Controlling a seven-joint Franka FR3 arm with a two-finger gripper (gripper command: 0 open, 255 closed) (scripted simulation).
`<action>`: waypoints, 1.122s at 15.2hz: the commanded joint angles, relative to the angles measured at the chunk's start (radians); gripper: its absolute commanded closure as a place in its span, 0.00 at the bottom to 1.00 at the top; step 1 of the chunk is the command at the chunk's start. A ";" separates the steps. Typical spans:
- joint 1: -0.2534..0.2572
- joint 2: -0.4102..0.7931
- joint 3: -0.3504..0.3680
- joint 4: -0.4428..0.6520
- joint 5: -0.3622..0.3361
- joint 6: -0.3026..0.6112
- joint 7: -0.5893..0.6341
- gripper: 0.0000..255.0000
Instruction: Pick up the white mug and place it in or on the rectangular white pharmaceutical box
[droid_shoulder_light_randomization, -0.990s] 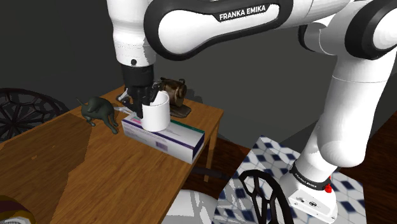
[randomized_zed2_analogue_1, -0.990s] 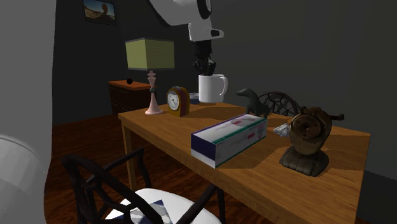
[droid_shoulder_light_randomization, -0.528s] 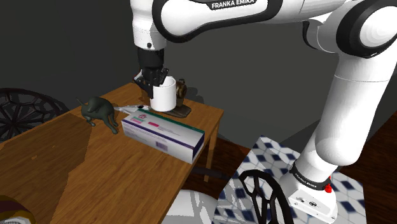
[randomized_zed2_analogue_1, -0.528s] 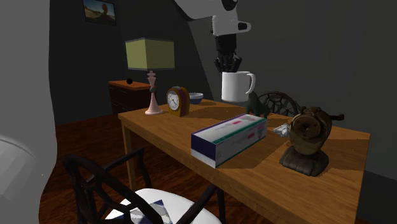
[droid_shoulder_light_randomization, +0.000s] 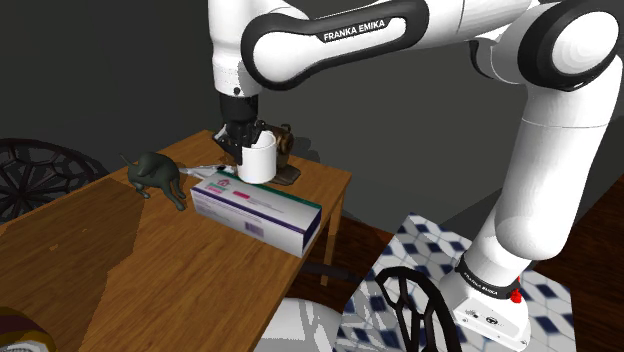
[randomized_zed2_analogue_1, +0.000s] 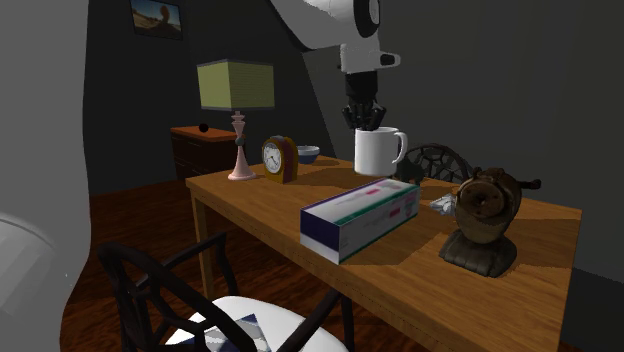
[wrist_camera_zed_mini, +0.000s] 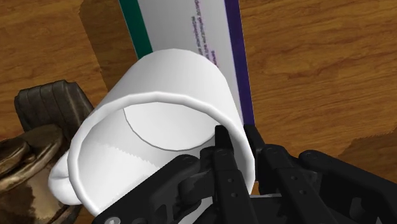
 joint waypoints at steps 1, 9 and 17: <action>-0.002 0.001 -0.001 -0.027 -0.003 0.028 0.003 1.00; -0.001 0.024 -0.009 -0.107 -0.025 0.126 0.023 1.00; -0.001 0.026 -0.009 -0.112 -0.026 0.132 0.025 1.00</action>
